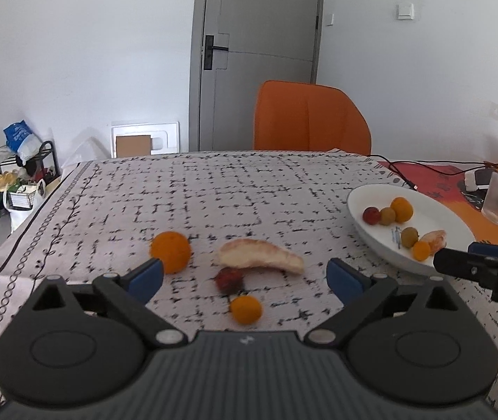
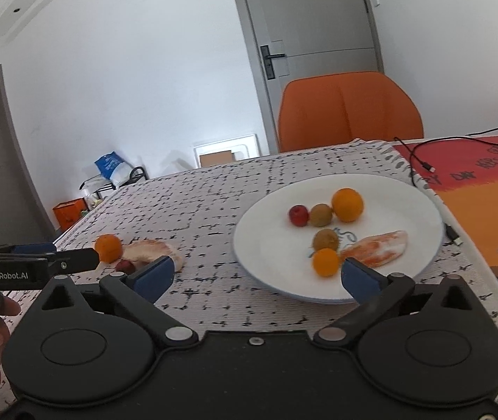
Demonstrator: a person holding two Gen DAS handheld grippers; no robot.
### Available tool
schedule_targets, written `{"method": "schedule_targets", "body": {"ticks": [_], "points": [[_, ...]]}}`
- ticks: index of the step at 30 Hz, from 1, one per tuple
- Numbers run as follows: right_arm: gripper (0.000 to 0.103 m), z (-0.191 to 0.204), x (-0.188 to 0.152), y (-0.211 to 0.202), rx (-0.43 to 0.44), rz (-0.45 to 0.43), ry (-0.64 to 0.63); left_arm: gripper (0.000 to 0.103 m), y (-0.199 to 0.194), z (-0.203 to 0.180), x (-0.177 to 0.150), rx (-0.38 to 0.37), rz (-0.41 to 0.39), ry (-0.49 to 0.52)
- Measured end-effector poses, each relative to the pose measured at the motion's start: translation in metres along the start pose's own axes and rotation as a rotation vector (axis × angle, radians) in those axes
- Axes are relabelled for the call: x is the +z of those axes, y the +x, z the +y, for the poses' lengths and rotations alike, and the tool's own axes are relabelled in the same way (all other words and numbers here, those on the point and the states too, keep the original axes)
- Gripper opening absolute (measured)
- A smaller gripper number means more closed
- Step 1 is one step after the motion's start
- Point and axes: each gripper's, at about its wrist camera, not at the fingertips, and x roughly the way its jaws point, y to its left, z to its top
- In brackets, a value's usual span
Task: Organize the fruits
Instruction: 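Move both open tools back toward the remaining fruit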
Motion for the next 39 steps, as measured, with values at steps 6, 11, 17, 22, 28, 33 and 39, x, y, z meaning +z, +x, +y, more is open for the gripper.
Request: {"method": "schedule_targets", "body": {"ticks": [6,11,17,22,28,33,39], "points": [[0.103,0.013,0.000,0.004,0.023,0.009,-0.017,0.099,-0.007,0.012,-0.007,0.017,0.002,0.006],[0.103,0.029,-0.004,0.008,0.053,0.025,-0.038,0.099,-0.013,0.026,-0.012,0.048,0.005,-0.012],[0.103,0.047,-0.007,0.015,0.088,0.050,-0.069,0.099,-0.020,0.047,-0.018,0.078,0.015,-0.039],[0.103,0.059,-0.007,0.022,0.122,0.069,-0.071,0.099,-0.025,0.064,-0.023,0.096,0.019,-0.064],[0.097,0.076,-0.006,0.031,0.143,0.080,-0.095,0.099,-0.028,0.080,-0.027,0.110,0.024,-0.087],[0.088,0.089,-0.008,0.043,0.161,0.111,-0.112,0.099,-0.027,0.091,-0.030,0.121,0.031,-0.103],[0.081,0.104,-0.011,0.057,0.188,0.149,-0.137,0.099,-0.024,0.102,-0.035,0.127,0.048,-0.115]]}}
